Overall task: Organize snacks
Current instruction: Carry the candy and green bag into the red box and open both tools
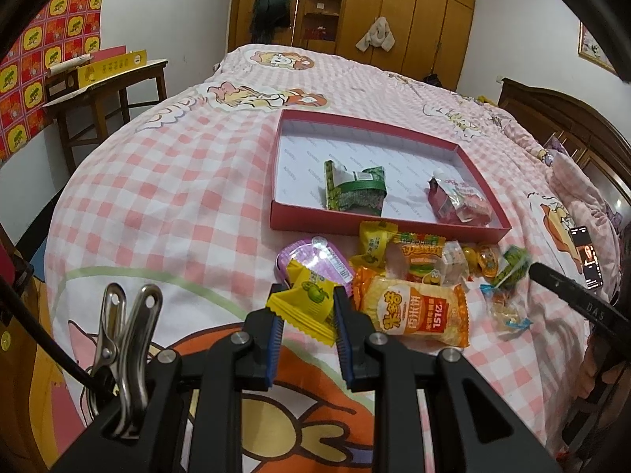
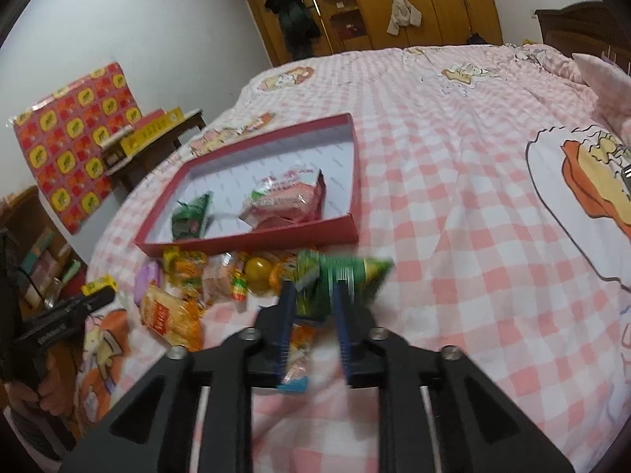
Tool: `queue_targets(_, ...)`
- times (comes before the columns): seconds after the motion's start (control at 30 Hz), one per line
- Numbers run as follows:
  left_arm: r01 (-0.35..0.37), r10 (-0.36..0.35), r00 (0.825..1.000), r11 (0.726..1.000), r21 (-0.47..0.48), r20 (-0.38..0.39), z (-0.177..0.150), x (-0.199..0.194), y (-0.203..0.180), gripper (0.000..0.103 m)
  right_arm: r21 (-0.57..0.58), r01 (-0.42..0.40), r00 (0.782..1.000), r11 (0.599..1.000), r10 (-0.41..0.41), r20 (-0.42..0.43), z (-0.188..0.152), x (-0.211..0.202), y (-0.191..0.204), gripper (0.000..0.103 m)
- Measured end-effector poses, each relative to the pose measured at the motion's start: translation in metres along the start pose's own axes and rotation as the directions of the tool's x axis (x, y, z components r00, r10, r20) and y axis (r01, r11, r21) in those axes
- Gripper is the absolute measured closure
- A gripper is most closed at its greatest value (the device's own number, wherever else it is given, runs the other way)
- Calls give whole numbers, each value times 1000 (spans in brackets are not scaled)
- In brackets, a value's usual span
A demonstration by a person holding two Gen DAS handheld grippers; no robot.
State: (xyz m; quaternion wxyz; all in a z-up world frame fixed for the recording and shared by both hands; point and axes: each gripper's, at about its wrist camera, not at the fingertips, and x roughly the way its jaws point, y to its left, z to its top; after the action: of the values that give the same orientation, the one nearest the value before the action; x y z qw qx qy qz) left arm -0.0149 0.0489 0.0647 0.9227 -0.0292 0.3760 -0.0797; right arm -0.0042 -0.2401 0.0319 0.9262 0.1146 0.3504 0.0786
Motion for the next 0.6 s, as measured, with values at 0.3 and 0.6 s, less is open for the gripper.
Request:
queue_targets(0.3, 6, -6, 1000, 1000, -9, -14, -1, 5, 1, 78, 44, 39, 997, 998, -36, -64, 2, 17, -12, 32)
queue_targets(0.6, 7, -7, 1000, 1000, -6, -23, 0, 9, -1, 78, 134, -25, 992, 991, 42, -122, 14, 42, -14, 33)
